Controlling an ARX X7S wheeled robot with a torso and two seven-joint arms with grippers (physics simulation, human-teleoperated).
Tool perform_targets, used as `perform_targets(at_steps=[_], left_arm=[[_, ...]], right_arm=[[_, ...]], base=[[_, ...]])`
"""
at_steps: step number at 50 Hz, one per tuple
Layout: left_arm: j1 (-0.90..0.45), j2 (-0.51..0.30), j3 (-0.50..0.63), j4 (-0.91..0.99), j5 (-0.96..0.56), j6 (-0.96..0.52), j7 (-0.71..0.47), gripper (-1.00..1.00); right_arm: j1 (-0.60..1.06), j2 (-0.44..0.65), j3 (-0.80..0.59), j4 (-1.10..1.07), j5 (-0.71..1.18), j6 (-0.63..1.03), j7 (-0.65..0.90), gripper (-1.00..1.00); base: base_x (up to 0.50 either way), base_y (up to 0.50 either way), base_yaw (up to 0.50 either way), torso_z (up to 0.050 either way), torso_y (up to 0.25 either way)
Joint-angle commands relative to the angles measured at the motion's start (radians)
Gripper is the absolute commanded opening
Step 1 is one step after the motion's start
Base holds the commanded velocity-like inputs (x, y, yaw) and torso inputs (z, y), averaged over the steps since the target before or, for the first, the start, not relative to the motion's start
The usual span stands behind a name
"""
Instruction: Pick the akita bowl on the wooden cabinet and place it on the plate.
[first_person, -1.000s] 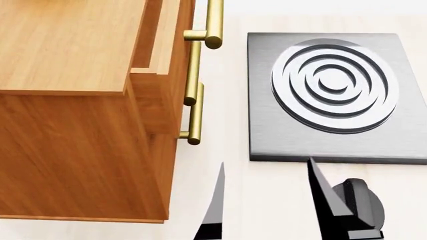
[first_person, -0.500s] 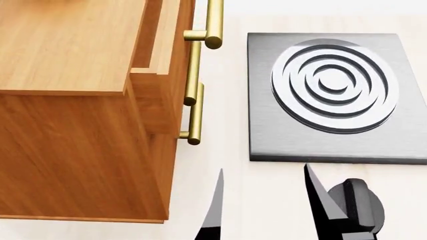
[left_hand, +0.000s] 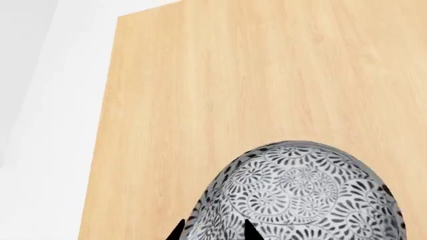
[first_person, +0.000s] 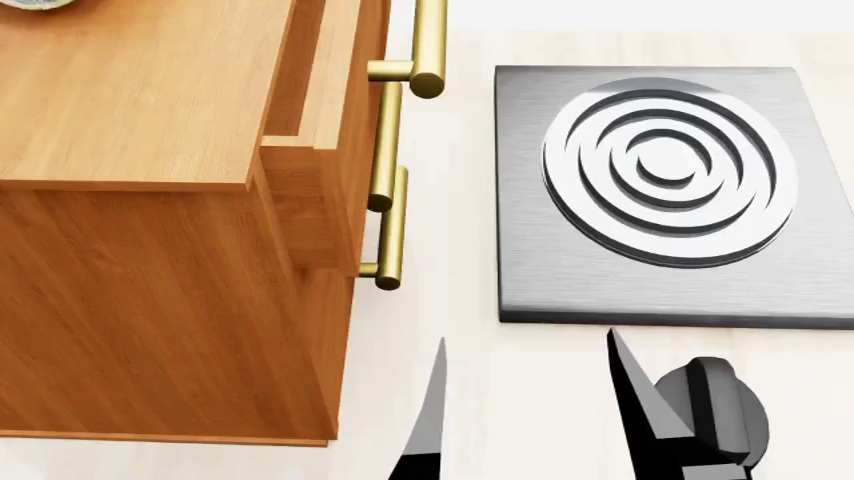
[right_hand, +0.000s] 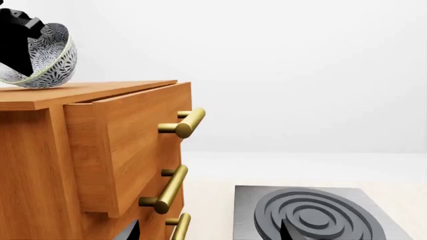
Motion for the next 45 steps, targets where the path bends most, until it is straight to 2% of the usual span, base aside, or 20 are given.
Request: perform_targets(at_steps=[1, 5, 7, 16, 31, 45], left_arm=[[0.006, 0.0, 0.129, -0.005, -0.032, 0.025, 0.002, -1.0], [0.0, 0.0, 0.127, -0.005, -0.011, 0.051, -0.017, -1.0], [-0.006, 0.0, 0.086, -0.005, 0.008, 0.077, -0.054, -1.0], [-0.043, 0.0, 0.27, -0.005, -0.136, 0.147, -0.118, -1.0], [-0.082, 0.0, 0.378, -0.004, -0.29, 0.204, -0.214, -1.0], [-0.129, 0.0, 0.542, -0.004, -0.493, 0.279, -0.291, -1.0]], right_arm=[[0.0, -0.001, -0.003, 0.004, -0.002, -0.001, -0.001, 1.0], [0.001, -0.001, -0.004, 0.005, -0.002, -0.001, -0.001, 1.0], [0.002, -0.002, -0.003, 0.005, -0.002, 0.001, -0.001, 1.0], [0.004, -0.003, -0.006, 0.004, -0.004, 0.002, -0.001, 1.0], [0.005, -0.004, -0.008, 0.003, -0.002, 0.003, 0.001, 1.0], [0.012, -0.004, -0.009, -0.003, 0.001, 0.009, 0.003, 1.0]], base=[[0.0, 0.0, 0.0, 0.0, 0.0], [0.0, 0.0, 0.0, 0.0, 0.0], [0.0, 0.0, 0.0, 0.0, 0.0], [0.0, 0.0, 0.0, 0.0, -0.002], [0.0, 0.0, 0.0, 0.0, 0.0], [0.0, 0.0, 0.0, 0.0, 0.0]])
